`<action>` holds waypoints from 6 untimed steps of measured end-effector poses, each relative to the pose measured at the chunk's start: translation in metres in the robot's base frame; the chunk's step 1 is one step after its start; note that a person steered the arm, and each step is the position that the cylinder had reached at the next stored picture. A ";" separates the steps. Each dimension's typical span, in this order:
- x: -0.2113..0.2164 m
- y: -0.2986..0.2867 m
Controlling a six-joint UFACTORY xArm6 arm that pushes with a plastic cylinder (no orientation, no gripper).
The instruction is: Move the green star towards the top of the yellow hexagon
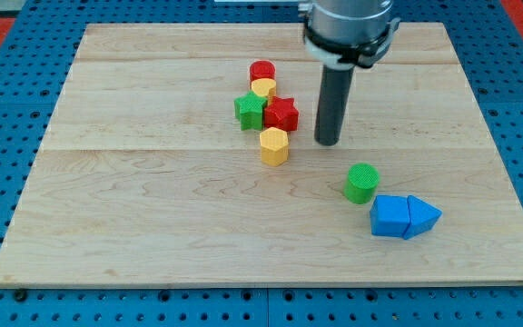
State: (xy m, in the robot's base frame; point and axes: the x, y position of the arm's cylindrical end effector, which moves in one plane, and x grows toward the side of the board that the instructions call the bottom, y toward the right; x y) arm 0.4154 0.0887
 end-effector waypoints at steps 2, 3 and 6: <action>-0.051 -0.094; -0.048 -0.109; 0.039 -0.051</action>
